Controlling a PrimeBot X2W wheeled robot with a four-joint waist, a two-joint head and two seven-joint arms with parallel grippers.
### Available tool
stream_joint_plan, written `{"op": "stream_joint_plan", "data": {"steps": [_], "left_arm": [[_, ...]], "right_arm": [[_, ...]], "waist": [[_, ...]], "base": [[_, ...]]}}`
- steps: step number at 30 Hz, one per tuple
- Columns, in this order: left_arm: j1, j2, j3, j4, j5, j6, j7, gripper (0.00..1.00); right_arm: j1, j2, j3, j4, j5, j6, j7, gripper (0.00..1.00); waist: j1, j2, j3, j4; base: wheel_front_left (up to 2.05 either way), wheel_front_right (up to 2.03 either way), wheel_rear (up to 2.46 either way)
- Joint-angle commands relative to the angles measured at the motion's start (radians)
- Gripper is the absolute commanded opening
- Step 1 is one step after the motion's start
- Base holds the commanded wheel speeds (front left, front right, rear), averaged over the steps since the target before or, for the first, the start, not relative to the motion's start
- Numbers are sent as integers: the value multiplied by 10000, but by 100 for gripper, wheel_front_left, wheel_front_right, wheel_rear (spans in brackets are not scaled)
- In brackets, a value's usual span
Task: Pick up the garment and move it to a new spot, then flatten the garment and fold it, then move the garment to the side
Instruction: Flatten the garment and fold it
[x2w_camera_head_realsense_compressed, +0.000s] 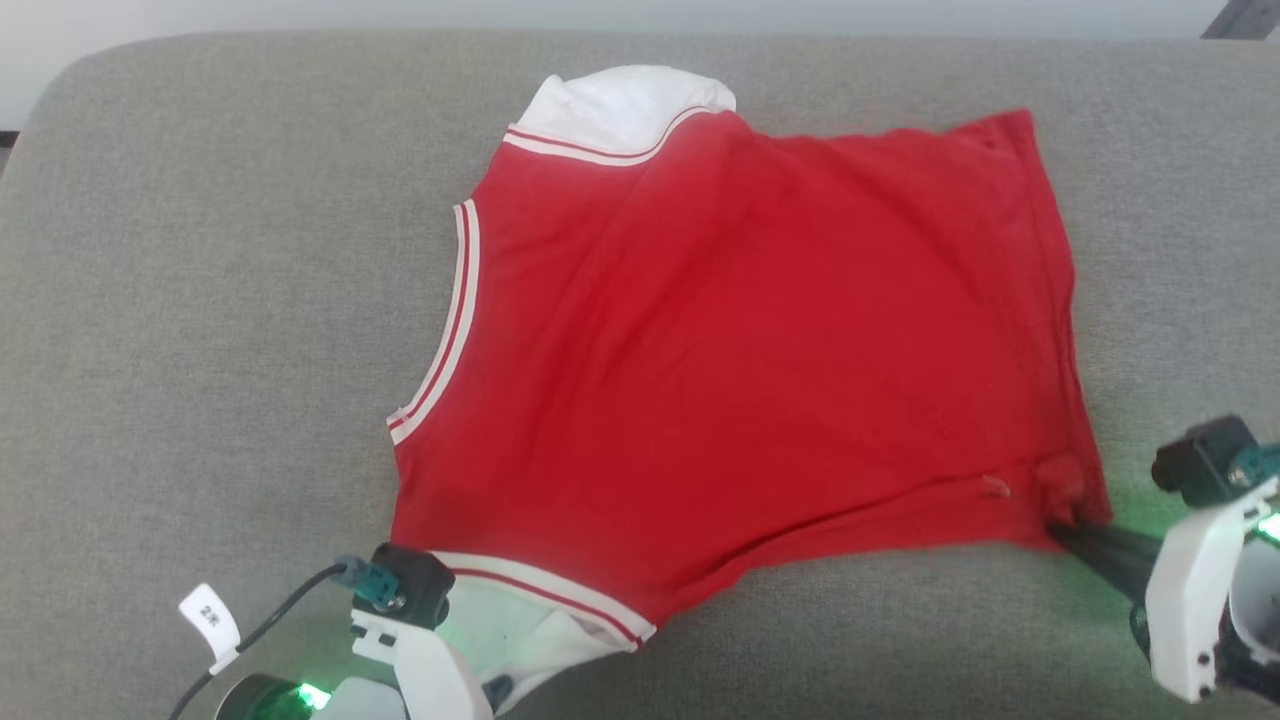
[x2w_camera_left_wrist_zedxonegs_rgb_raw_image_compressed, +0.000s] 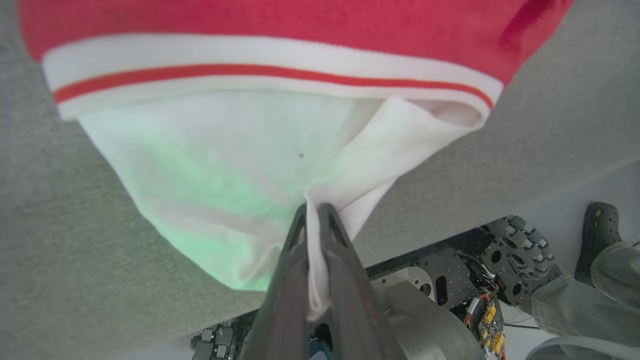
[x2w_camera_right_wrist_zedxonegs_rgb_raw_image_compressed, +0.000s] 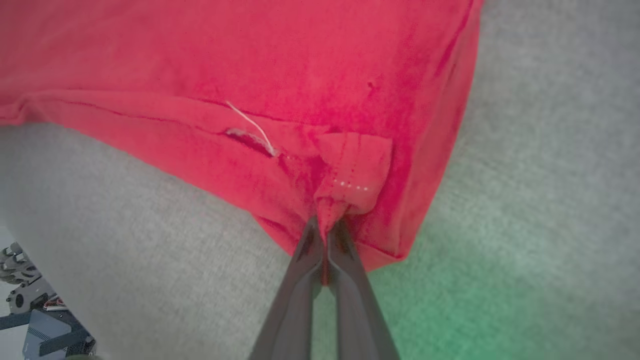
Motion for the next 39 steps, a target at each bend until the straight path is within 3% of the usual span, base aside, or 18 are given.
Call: {"op": "stream_joint_plan", "data": {"steps": [1, 10, 18, 22, 26, 29, 39], "left_arm": [[174, 9, -23, 33, -58, 7, -78, 0], [242, 382, 90, -58, 8, 104, 40, 0], [-497, 1438, 746, -827, 338, 315, 372, 0], [-1240, 1900, 1073, -1163, 688, 181, 520, 0], [-2320, 1997, 1188, -954, 1037, -311, 544, 0], [-3213, 1739, 1148, -407, 1233, -819, 476, 0], [-5952, 84, 524, 2829, 1544, -2596, 88, 0]], "right_arm": [[488, -10, -34, -107, 91, -15, 172, 0], [1684, 146, -835, -829, 120, -15, 664, 0], [2167, 420, -2212, -1334, -61, -15, 855, 0], [2065, 648, -2970, -1615, -321, -17, 1038, 0], [1649, 1006, -3608, -1752, -668, -17, 1351, 0], [1143, 1352, -3897, -1679, -966, -17, 1554, 0], [-1019, 2154, -3555, -359, -1752, -17, 1737, 0]], "waist": [[0, -1, -45, -47], [0, -1, -141, -201], [0, -1, -241, -287], [0, -1, -176, -368], [0, -1, 1, -453], [0, -1, 177, -514], [0, -1, 919, -570]], "base": [[0, 0, 0], [0, 0, 0], [0, 0, 0], [0, 0, 0], [0, 0, 0], [0, 0, 0], [0, 0, 0]]}}
